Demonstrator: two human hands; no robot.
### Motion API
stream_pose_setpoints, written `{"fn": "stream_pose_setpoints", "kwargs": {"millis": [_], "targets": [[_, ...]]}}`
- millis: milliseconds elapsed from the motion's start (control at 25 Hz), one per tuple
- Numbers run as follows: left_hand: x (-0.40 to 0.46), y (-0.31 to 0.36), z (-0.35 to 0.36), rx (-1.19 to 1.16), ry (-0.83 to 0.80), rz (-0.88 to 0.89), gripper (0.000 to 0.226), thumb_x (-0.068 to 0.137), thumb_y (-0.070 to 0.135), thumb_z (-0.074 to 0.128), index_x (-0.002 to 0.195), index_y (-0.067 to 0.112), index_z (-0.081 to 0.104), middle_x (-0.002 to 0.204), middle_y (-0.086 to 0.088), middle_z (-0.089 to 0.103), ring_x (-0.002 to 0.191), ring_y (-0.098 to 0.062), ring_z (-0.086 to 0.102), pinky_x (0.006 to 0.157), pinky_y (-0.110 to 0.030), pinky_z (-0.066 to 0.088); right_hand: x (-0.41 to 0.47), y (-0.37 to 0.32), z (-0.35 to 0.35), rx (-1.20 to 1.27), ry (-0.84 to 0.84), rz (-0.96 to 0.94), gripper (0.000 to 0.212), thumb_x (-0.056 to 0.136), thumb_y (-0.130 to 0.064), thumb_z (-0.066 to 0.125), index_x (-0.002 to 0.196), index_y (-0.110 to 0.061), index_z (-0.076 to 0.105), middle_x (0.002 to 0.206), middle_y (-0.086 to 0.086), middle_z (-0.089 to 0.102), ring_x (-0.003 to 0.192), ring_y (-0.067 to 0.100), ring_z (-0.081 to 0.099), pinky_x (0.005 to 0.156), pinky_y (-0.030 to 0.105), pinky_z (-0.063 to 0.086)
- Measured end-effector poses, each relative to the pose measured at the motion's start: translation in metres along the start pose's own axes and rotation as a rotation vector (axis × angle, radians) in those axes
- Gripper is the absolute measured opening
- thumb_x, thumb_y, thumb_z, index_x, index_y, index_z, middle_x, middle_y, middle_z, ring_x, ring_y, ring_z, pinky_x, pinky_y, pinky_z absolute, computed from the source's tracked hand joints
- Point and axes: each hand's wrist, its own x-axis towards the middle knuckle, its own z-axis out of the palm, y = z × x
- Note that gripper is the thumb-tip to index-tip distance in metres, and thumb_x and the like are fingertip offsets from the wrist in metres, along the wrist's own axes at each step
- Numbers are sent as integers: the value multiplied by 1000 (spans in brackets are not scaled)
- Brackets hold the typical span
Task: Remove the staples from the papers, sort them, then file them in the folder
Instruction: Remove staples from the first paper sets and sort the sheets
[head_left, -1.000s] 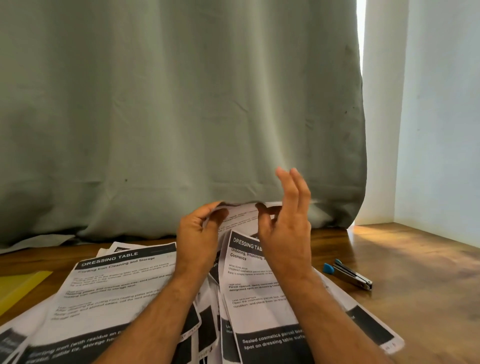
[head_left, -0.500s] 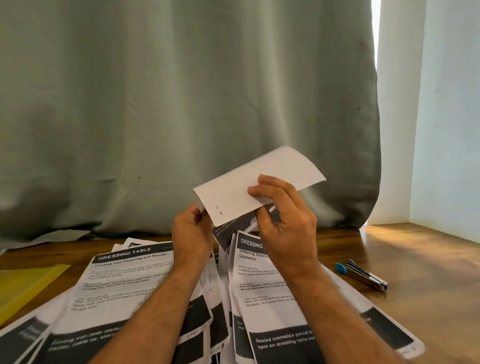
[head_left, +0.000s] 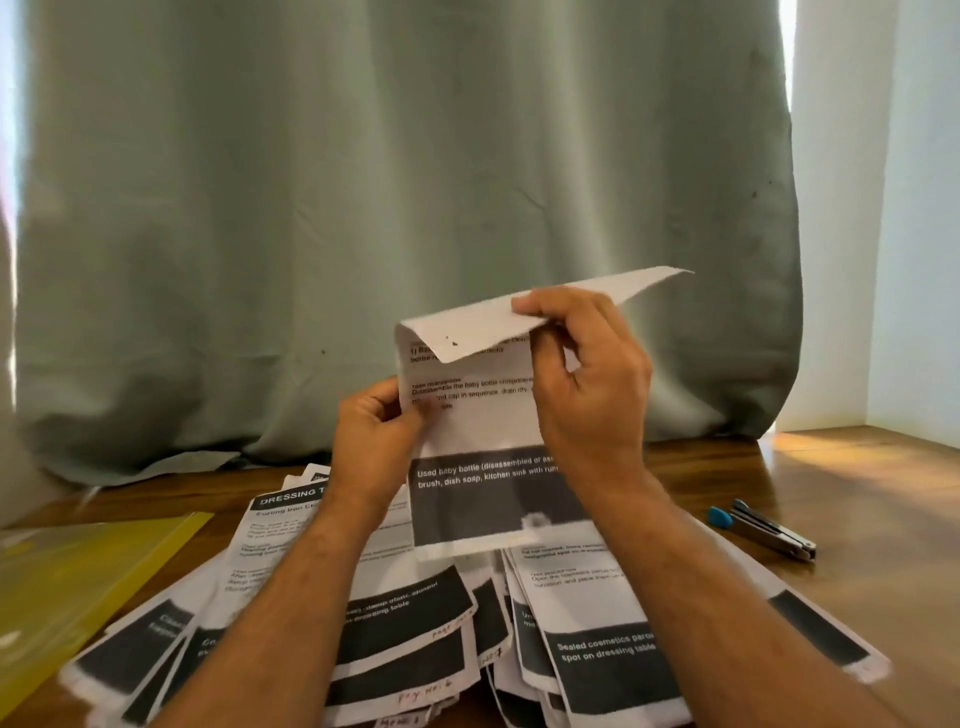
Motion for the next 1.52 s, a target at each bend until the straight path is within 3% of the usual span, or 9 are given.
{"fn": "stream_pose_setpoints", "kwargs": {"millis": [160, 280, 360, 480, 560, 760, 880, 1200, 1520], "targets": [[-5, 14, -43, -36, -193, -258, 27, 79, 9, 53, 61, 7, 74, 72, -8, 75, 66, -26, 70, 53, -25, 55, 29, -14, 29, -67, -163, 217, 17, 94, -10, 57, 94, -21, 70, 95, -5, 66, 81, -2, 55, 72, -2, 37], [-17, -6, -86, 67, -45, -382, 63, 106, 25, 28, 70, 6, 76, 70, -11, 74, 66, -28, 67, 56, -31, 57, 2, -15, 50, -138, -450, 412, 10, 94, -20, 62, 89, -26, 67, 86, -11, 64, 72, -4, 55, 66, 0, 41], [-16, -32, -110, 477, 69, -329, 60, 107, 44, 34, 79, 13, 77, 81, -5, 77, 74, -22, 70, 72, -38, 58, -29, -12, 57, -174, -581, 516, 7, 94, -21, 64, 90, -24, 69, 87, -10, 67, 71, -1, 57, 71, 10, 50], [-11, -51, -127, 1100, -56, -377, 24, 96, 44, 60, 104, 27, 74, 113, 0, 74, 89, -11, 62, 81, -32, 50, -58, -12, 64, -227, -701, 551, 11, 92, -16, 64, 90, -24, 71, 89, -8, 71, 78, 5, 63, 80, 24, 55], [-10, -54, -123, 1228, -178, -479, 45, 90, 53, 64, 126, 25, 66, 129, -3, 66, 107, -19, 62, 86, -31, 49, -71, -12, 70, -264, -803, 546, 15, 90, -14, 64, 85, -26, 70, 86, -10, 70, 79, 7, 64, 80, 29, 57], [-11, -63, -117, 1291, -255, -586, 84, 70, 83, 62, 137, 32, 53, 142, -1, 56, 130, -28, 51, 110, -47, 40, -98, -15, 76, -365, -1071, 519, 21, 88, -16, 66, 76, -33, 62, 90, -13, 65, 86, 8, 63, 83, 34, 57], [-10, -74, -126, 1196, -235, -624, 127, 26, 105, 50, 136, 41, 50, 142, 0, 56, 130, -29, 51, 108, -48, 42, -97, -10, 73, -342, -1061, 531, 20, 89, -16, 65, 77, -33, 64, 89, -14, 66, 85, 7, 63, 84, 34, 57], [-13, -53, -116, 1185, -210, -657, 91, 72, 69, 65, 149, 35, 31, 150, -7, 48, 142, -37, 37, 119, -56, 18, -72, -16, 73, -98, -353, 338, 11, 93, -23, 67, 99, -20, 75, 89, -8, 74, 78, 2, 67, 72, -5, 40], [-7, -66, -125, 1219, -47, -506, 57, 92, 45, 60, 143, 29, 41, 141, -8, 56, 134, -33, 46, 115, -48, 25, -89, -22, 80, -258, -896, 378, 11, 92, -30, 65, 99, -34, 72, 95, -12, 72, 87, 9, 66, 86, 34, 57]]}}
